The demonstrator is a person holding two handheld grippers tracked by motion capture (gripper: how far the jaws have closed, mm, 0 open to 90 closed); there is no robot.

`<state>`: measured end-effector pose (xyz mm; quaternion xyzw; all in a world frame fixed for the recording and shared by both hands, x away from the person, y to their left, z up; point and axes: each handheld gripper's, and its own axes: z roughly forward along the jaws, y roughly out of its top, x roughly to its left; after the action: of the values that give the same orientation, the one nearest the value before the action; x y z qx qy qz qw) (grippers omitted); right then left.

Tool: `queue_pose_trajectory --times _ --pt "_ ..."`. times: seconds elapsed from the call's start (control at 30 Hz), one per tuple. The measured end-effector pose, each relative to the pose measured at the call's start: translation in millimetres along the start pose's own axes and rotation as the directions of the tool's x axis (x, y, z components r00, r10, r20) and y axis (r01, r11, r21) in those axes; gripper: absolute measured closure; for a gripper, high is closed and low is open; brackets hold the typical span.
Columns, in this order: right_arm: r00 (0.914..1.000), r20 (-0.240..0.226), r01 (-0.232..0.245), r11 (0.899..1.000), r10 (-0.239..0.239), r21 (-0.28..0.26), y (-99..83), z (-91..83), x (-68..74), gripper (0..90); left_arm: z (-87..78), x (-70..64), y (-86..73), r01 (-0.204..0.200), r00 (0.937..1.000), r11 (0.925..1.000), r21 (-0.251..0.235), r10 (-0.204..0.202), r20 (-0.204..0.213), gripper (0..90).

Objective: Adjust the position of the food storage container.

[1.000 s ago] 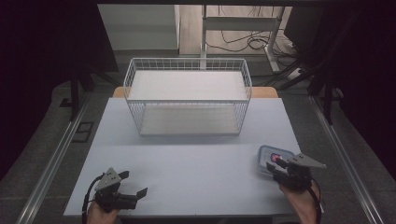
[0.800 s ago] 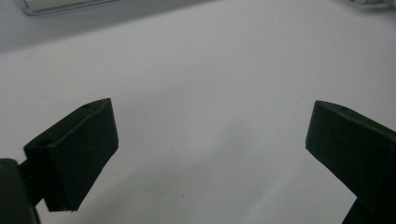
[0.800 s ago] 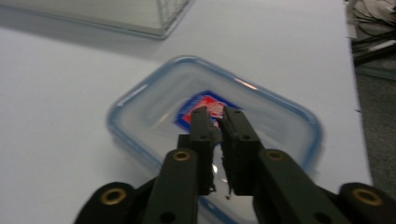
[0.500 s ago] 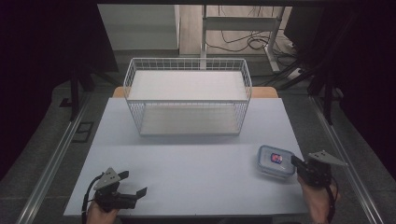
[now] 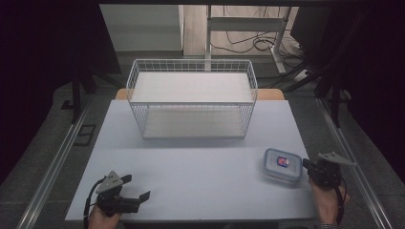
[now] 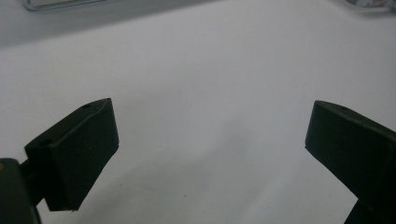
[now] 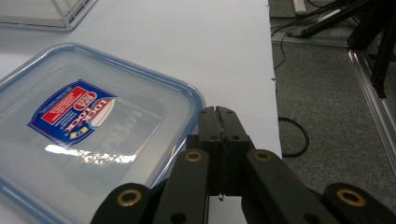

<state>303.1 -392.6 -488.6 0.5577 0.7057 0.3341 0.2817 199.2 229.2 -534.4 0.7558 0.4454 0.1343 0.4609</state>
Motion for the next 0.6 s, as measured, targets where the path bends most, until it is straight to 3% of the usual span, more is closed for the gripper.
queue_pose_trajectory --times 0.17,0.3,0.6 --pt "1.0000 0.004 -0.003 1.000 0.003 0.004 0.6 1.9 0.7 89.5 0.1 0.9 -0.1 0.004 1.0000 1.0000 -0.001 -0.004 0.002 2.6" --pt "0.9997 -0.022 -0.002 1.000 0.002 0.023 0.2 6.0 3.9 89.5 -0.5 3.2 -0.5 0.019 0.9998 0.9998 -0.008 -0.019 0.003 2.6" --pt "0.9946 -0.101 0.029 0.999 -0.025 0.038 6.4 14.6 27.8 89.5 -0.3 4.3 -0.7 0.024 0.9997 0.9997 -0.008 -0.024 0.002 2.6"
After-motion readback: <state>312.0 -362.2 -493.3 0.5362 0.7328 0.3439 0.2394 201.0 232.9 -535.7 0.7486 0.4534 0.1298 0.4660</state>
